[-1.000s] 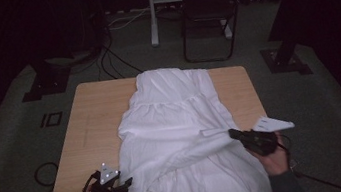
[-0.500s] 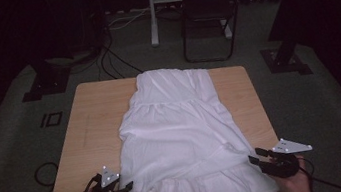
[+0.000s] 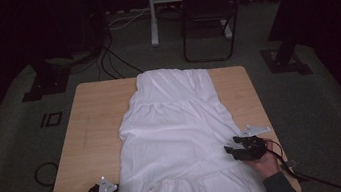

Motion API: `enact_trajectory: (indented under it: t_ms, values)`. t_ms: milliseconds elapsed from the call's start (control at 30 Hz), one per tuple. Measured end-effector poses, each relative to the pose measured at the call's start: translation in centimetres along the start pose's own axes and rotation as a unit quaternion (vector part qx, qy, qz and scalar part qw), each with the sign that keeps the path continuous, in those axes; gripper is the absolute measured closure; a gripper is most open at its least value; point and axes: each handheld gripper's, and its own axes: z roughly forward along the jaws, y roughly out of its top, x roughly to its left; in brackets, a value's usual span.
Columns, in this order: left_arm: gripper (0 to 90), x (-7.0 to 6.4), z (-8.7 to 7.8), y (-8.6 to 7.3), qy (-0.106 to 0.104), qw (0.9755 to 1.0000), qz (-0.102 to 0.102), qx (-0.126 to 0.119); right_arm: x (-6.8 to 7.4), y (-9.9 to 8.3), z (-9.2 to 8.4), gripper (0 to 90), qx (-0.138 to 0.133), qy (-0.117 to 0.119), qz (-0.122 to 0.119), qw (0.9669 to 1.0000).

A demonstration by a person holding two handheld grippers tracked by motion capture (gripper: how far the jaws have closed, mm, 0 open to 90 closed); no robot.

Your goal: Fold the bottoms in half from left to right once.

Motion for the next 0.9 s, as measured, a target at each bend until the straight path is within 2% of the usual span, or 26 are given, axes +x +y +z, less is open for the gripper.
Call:
enact_trajectory:
  t_ms: [33, 67, 100, 133, 167, 200, 233, 333, 367, 400, 433, 467, 500, 533, 600, 633, 667, 700, 767, 800, 833, 867, 900]
  values:
    - [59.6, 0.2, 0.0, -0.1, -0.014, 0.9999, 0.001, -0.005, -0.2, 0.0, 0.1, 66.7, 0.001, 0.012, 0.000, 0.9999]
    - [67.2, 0.4, 0.0, -0.1, -0.021, 0.9998, -0.004, -0.003, -0.4, -0.1, 0.0, 78.2, -0.001, 0.024, 0.005, 0.9997]
    - [80.0, 0.4, -0.1, -0.1, -0.025, 0.9997, -0.001, 0.000, -0.6, -0.3, -0.3, 88.6, -0.006, 0.033, 0.017, 0.9993]
    - [84.6, 0.4, -0.2, -0.2, -0.022, 0.9998, 0.004, 0.000, -0.6, -0.4, -0.7, 89.0, -0.019, 0.040, 0.021, 0.9988]
    - [85.6, 0.2, -0.5, -0.2, -0.011, 0.9999, 0.010, 0.000, -0.6, -0.6, -1.3, 89.2, -0.033, 0.046, 0.020, 0.9982]
    - [85.8, 0.2, -0.5, -0.2, -0.011, 0.9999, 0.010, 0.000, -0.5, -0.8, -2.3, 89.3, -0.047, 0.047, 0.019, 0.9976]
    - [86.1, 0.4, -1.4, -0.2, 0.002, 0.9998, 0.012, -0.013, -0.5, -0.9, -3.1, 89.3, -0.057, 0.047, 0.019, 0.9971]
    - [86.8, 0.9, -4.2, -0.3, 0.016, 0.9990, 0.002, -0.041, -0.7, -2.2, -6.7, 89.4, -0.100, 0.050, 0.028, 0.9933]
    - [87.0, 0.9, -4.2, -0.3, 0.016, 0.9990, 0.002, -0.041, -0.7, -2.2, -6.7, 89.4, -0.100, 0.050, 0.028, 0.9933]
    - [87.2, 0.7, -6.0, -0.3, 0.004, 0.9979, 0.006, -0.064, -0.7, -3.5, -9.5, 89.6, -0.122, 0.056, 0.030, 0.9905]
    - [87.2, 0.4, -6.7, -0.2, -0.003, 0.9976, 0.012, -0.067, -0.6, -3.8, -10.3, 89.6, -0.126, 0.056, 0.026, 0.9901]
    - [87.2, 0.4, -6.7, -0.2, -0.003, 0.9976, 0.012, -0.067, -0.3, -4.3, -11.2, 89.6, -0.127, 0.054, 0.019, 0.9902]
    - [87.0, -0.5, -7.6, 0.1, -0.020, 0.9969, 0.025, -0.071, 0.0, -4.8, -12.0, 89.6, -0.132, 0.050, 0.015, 0.9899]
    - [86.9, -0.5, -7.6, 0.1, -0.020, 0.9969, 0.025, -0.071, 0.3, -5.3, -12.5, 89.6, -0.133, 0.046, 0.015, 0.9899]
    - [86.1, -1.2, -8.1, 0.0, -0.040, 0.9957, 0.030, -0.078, 0.6, -5.9, -12.9, 89.6, -0.131, 0.043, 0.013, 0.9904]
    - [76.5, -1.4, -8.2, -0.1, -0.057, 0.9945, 0.035, -0.081, 0.6, -7.5, -13.2, 89.4, -0.114, 0.038, 0.019, 0.9925]
    - [76.5, -1.4, -8.2, -0.1, -0.058, 0.9941, 0.034, -0.085, 0.6, -7.5, -13.2, 89.4, -0.114, 0.038, 0.019, 0.9925]
    - [60.5, -1.1, -7.9, -0.1, -0.052, 0.9946, 0.031, -0.085, 0.1, -8.7, -12.8, 83.6, -0.089, 0.046, 0.032, 0.9945]
    - [53.5, -0.8, -7.8, 0.0, -0.052, 0.9944, 0.025, -0.088, -0.6, -9.6, -12.1, 61.6, -0.063, 0.045, 0.051, 0.9957]
    - [50.4, -0.5, -7.7, 0.1, -0.052, 0.9942, 0.017, -0.092, -0.9, -9.7, -11.9, 55.9, -0.061, 0.044, 0.058, 0.9955]
    - [50.4, -0.2, -7.5, 0.4, -0.048, 0.9941, 0.014, -0.097, -0.9, -9.7, -11.9, 55.9, -0.061, 0.044, 0.058, 0.9955]
    - [47.6, 0.3, -7.2, 0.7, -0.036, 0.9944, 0.011, -0.098, -1.4, -9.2, -11.7, 50.6, -0.073, 0.041, 0.065, 0.9944]
    - [45.6, 1.1, -6.6, 1.5, -0.016, 0.9947, 0.007, -0.102, -1.6, -8.8, -11.5, 49.8, -0.076, 0.038, 0.066, 0.9942]
